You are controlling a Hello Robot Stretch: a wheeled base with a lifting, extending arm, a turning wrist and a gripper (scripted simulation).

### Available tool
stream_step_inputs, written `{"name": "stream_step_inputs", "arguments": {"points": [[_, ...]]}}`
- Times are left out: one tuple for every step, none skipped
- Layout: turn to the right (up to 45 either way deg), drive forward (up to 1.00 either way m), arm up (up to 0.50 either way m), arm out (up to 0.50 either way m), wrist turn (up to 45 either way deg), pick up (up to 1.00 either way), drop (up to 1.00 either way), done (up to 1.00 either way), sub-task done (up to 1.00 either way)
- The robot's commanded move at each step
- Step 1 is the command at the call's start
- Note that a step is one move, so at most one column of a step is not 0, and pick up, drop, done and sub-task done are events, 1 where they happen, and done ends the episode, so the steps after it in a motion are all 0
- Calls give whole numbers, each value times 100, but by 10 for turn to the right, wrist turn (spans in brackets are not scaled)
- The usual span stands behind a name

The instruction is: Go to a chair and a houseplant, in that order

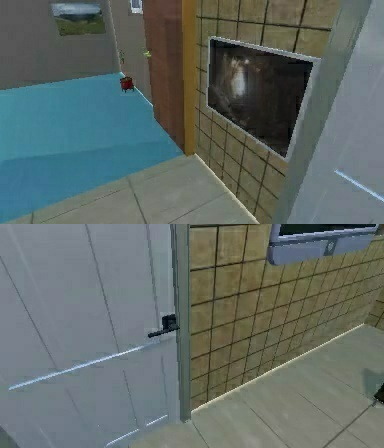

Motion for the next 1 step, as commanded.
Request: {"name": "stream_step_inputs", "arguments": {"points": [[-300, 0, 0, 0, 0, 0, 0, 0, 0]]}}
